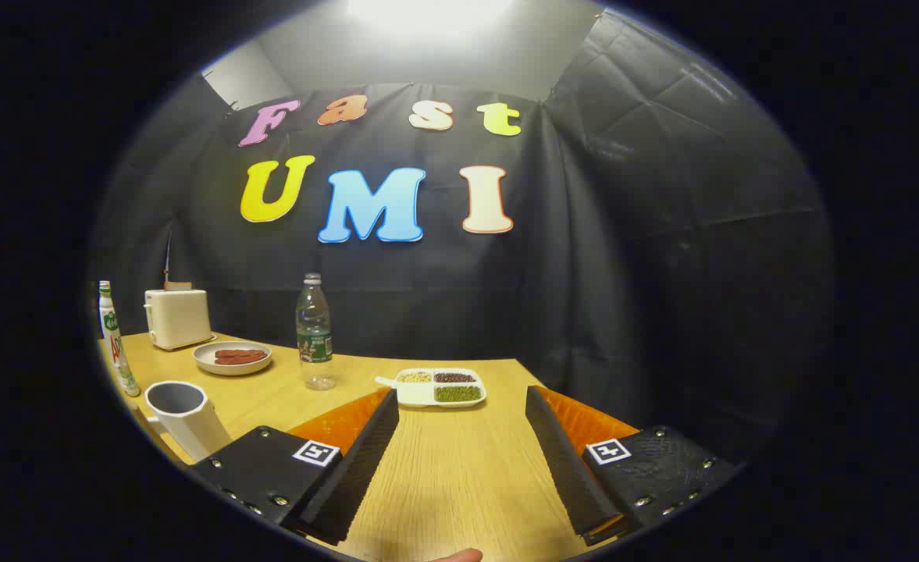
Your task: Take the bottle from table, then pour the juice into the cup, finally place the bottle on the coaster
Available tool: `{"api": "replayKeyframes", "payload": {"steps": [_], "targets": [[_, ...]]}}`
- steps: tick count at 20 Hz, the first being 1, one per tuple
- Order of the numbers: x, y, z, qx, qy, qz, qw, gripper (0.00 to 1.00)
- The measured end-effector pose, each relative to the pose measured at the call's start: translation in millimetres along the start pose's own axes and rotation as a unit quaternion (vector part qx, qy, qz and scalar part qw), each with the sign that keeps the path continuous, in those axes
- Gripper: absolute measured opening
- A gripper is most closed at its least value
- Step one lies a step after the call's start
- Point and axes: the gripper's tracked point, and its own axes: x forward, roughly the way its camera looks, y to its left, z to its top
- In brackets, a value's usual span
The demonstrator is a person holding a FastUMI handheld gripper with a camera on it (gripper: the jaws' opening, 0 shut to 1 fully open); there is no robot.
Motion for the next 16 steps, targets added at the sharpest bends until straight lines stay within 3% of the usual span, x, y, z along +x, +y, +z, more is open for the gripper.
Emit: {"api": "replayKeyframes", "payload": {"steps": [3,7,10,16], "targets": [[-20,17,44,0.006,-0.016,-0.026,1.000,0.99],[-54,73,95,0.026,-0.047,-0.018,0.998,0.99],[-75,133,113,0.040,-0.050,0.014,0.998,0.99],[-119,275,123,0.069,-0.046,0.128,0.988,0.99]]}}
